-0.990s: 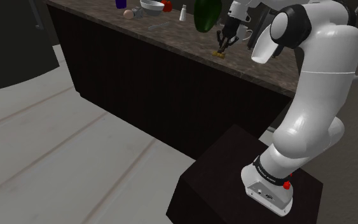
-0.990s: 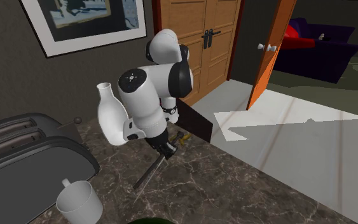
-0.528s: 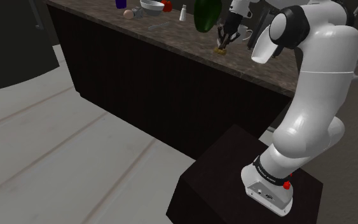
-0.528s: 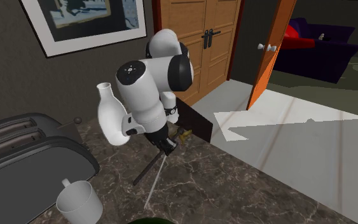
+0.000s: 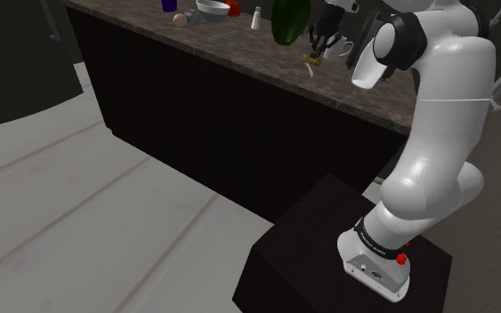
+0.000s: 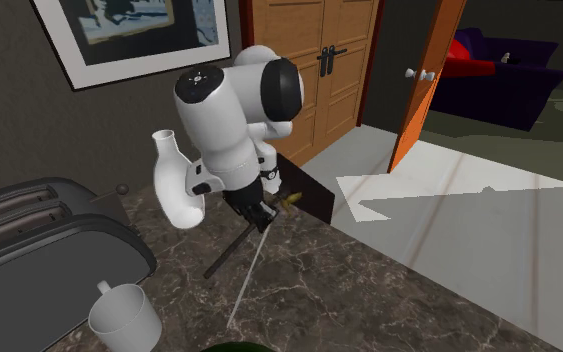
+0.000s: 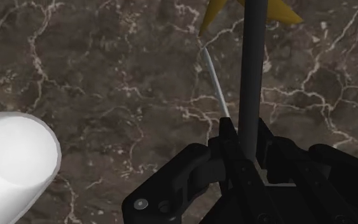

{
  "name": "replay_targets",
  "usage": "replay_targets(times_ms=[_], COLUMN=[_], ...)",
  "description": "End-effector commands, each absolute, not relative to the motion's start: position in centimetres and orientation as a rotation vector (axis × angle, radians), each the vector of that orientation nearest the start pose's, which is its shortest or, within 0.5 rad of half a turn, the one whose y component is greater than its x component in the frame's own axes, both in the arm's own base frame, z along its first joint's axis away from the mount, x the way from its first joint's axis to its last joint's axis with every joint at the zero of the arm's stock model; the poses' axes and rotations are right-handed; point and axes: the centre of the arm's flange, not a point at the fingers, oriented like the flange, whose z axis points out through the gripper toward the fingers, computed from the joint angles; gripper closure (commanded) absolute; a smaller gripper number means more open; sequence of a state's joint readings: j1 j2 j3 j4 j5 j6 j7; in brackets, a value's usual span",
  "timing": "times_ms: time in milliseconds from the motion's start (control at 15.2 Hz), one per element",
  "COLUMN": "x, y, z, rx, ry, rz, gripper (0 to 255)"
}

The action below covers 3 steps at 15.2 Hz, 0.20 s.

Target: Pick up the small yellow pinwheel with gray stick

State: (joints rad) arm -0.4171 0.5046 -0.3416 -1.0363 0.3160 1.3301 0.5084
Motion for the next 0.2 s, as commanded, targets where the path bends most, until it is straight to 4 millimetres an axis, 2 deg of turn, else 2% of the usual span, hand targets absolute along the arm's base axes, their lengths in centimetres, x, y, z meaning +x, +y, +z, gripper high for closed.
replay_targets(times_ms=[0,132], x=[54.95,54.95], y=[-37.86,-37.86], z=[56.51,56.59], rx=[-2.448,-2.448], ry=[1.667,1.667], rz=[0.254,0.254], gripper=[255,255])
